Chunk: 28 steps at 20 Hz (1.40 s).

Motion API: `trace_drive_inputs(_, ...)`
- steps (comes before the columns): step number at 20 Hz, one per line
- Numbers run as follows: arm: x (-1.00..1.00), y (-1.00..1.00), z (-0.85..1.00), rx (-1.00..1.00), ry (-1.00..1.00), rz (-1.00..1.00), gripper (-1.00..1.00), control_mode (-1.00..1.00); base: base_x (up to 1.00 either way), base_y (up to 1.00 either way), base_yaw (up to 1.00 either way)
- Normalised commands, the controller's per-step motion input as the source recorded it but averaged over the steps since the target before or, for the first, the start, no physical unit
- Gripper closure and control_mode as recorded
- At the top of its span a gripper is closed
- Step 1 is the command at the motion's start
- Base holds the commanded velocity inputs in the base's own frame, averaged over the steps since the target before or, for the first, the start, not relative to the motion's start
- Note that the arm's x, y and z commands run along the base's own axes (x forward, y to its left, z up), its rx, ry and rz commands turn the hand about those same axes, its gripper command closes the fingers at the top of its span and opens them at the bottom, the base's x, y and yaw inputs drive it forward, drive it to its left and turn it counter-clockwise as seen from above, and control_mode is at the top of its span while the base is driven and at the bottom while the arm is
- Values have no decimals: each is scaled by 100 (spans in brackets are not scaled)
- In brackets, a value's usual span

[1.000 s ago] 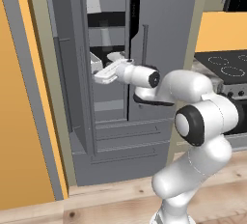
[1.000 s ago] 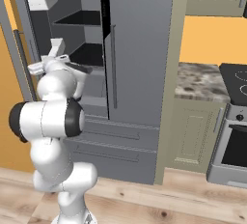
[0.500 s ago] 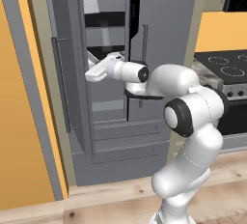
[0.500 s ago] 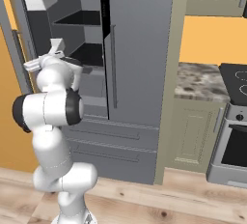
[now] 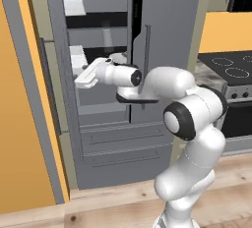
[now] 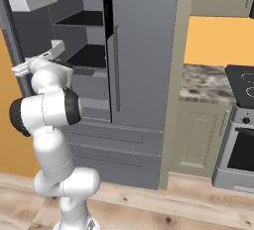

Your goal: Retrieve the fish from the fridge and place it on the saucepan with marinade on the stove.

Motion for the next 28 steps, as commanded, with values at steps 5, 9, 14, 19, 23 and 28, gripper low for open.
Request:
trace_drive_inputs(5,7,44,-21,0,-8,14,-100,-100,0,0,0)
trace_drive_inputs(9,3,10,-12,0,-10,3,-100,-100,0,0,0)
trace_drive_inputs(14,1,-24,0,1,-4,0,-100,-100,0,0,0)
trace_drive_inputs(19,0,-96,0,6,4,0,-100,-100,0,0,0)
trace_drive_inputs(23,6,-100,0,7,6,0,-100,-100,0,0,0)
trace_drive_inputs(28,24,-97,0,4,9,-5,-100,-100,0,0,0)
